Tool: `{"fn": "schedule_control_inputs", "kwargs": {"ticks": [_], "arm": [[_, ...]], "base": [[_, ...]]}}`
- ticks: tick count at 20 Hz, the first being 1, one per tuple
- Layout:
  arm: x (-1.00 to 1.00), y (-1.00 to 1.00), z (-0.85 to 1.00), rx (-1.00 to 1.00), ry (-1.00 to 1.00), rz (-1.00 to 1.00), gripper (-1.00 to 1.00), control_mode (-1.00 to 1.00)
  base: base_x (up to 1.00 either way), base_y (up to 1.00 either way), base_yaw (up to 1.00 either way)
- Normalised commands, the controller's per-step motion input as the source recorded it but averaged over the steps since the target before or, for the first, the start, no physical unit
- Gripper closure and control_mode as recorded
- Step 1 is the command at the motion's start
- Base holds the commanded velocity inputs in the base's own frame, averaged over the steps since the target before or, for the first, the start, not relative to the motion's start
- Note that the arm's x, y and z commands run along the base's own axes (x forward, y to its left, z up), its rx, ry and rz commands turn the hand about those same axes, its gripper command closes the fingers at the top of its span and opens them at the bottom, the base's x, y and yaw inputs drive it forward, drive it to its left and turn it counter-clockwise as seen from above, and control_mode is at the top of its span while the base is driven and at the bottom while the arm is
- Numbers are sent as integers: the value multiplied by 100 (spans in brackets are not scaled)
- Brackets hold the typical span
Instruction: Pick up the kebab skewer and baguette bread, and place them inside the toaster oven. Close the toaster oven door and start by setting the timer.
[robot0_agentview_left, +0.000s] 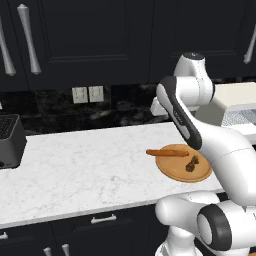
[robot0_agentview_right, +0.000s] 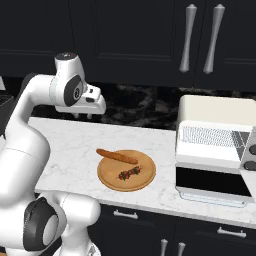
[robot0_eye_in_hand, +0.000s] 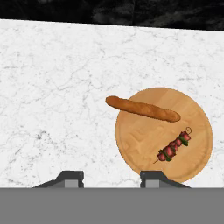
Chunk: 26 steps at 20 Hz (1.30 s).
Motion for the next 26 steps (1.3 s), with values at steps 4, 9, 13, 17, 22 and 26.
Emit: {"fn": "schedule_control_inputs", "kwargs": {"ticks": [4, 9, 13, 17, 22, 26], "arm": [[0, 0, 0, 0, 0, 0, -100, 100], [0, 0, 0, 0, 0, 0, -100, 100], [0, 0, 0, 0, 0, 0, -100, 100], [0, 0, 0, 0, 0, 0, -100, 100], [0, 0, 0, 0, 0, 0, -100, 100], [0, 0, 0, 0, 0, 0, -100, 100]], "base": [[0, 0, 0], [0, 0, 0], [0, 0, 0], [0, -21, 0], [0, -58, 0], [0, -52, 0]]}}
